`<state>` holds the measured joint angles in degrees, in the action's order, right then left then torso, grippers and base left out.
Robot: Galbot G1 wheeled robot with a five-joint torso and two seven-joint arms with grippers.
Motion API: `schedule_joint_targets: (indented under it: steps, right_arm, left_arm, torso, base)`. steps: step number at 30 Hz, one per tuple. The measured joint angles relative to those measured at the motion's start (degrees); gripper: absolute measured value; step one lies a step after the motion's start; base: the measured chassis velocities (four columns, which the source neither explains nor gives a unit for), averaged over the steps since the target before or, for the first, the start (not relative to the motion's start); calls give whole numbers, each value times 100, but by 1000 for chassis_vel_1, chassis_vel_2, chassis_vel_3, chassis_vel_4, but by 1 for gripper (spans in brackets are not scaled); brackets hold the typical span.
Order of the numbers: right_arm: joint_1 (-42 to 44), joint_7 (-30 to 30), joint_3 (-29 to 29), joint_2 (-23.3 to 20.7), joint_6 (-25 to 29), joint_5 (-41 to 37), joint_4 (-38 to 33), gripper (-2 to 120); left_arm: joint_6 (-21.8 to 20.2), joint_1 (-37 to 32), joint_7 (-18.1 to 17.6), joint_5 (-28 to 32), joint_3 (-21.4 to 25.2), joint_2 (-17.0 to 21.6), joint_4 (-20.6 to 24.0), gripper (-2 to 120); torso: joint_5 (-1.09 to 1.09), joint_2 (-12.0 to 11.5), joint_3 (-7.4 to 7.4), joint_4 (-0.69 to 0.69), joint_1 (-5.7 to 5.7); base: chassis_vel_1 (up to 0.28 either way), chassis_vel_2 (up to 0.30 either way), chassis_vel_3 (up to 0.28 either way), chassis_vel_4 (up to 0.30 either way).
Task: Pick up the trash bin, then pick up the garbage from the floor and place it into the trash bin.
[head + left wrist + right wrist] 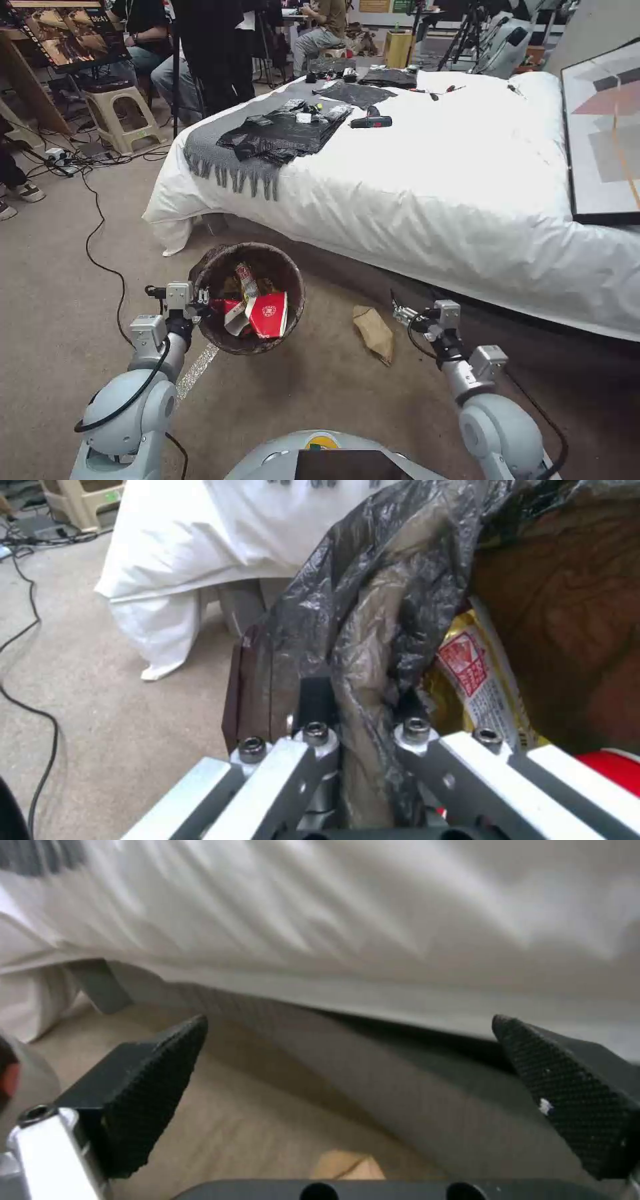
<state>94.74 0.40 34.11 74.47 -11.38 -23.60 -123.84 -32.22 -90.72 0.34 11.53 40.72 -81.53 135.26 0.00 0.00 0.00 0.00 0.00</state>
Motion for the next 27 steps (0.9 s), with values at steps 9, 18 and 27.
schedule_joint_targets:
  steps: [9, 18, 27]
  right_arm:
    - [-665, 139, -339, -176, -509, -591, 963, 100]
    - [-1228, 85, -639, -247, -674, -734, 2034, 100]
    - [-1526, 34, -809, -142, -657, -629, 2910, 100]
  left_arm:
    - [0, 30, -9, 13, 5, 0, 19, 3]
    - [-29, 47, 50, 22, -19, 14, 60, 3]
    - [-33, 62, 78, 38, -59, 70, 60, 3]
  torso:
    - [0, 0, 0, 1, 0]
    - [0, 0, 0, 0, 0]
    - [0, 0, 0, 0, 0]
  base:
    - [0, 0, 0, 0]
    - [0, 0, 0, 0]
    - [0, 0, 0, 0]
